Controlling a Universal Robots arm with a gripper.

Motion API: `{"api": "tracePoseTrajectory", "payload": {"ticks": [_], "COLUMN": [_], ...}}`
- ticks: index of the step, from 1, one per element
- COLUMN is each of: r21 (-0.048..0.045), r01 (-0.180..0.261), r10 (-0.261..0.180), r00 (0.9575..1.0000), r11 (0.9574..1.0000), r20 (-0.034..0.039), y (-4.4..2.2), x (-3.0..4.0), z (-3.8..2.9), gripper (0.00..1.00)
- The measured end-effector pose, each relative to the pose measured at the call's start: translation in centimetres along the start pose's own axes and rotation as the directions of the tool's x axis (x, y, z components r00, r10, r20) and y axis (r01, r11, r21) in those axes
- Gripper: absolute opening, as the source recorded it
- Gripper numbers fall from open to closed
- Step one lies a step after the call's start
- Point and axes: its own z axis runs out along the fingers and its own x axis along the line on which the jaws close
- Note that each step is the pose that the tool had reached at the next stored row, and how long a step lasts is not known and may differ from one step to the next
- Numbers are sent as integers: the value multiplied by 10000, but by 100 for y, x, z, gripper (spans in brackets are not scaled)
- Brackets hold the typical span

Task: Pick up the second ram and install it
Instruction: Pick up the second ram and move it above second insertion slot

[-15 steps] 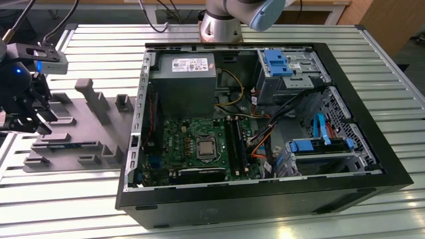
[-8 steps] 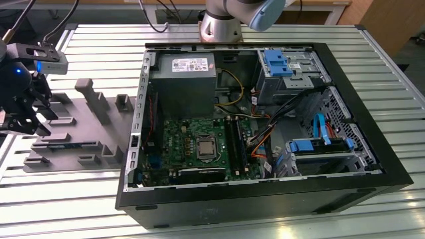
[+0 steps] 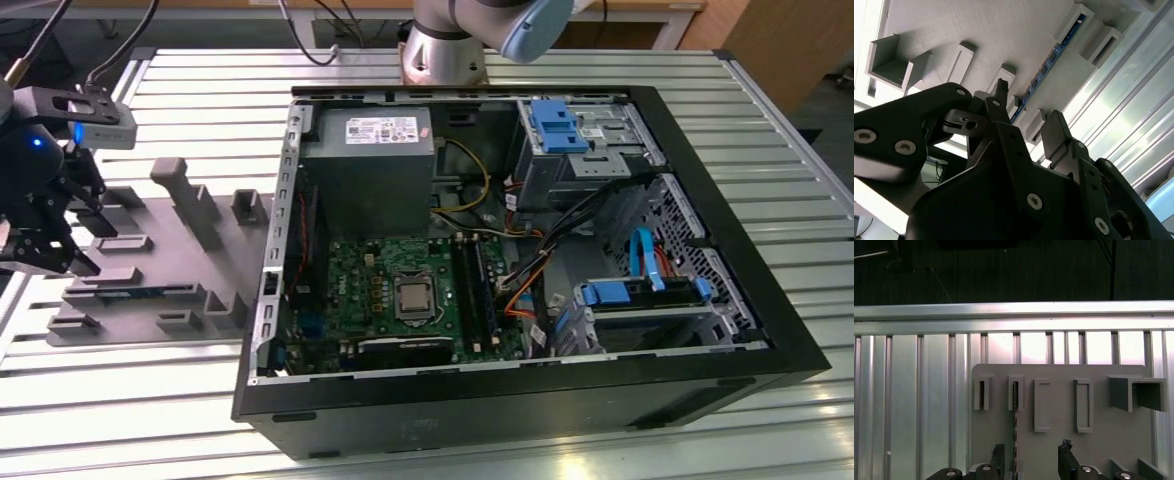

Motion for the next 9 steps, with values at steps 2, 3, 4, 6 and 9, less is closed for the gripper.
{"api": "tracePoseTrajectory", "payload": {"ticks": [2,3,4,6,9], "r21": [1,1,1,2,3], "r01": [0,0,0,0,0], "r10": [0,0,0,0,0], "r00": [10000,10000,10000,10000,10000], "r11": [10000,10000,10000,10000,10000], "r20": [0,0,0,0,0], "y": [0,0,0,0,0], "x": [0,0,0,0,0], "z": [0,0,0,0,0], "gripper": [55,55,61,61,63]}}
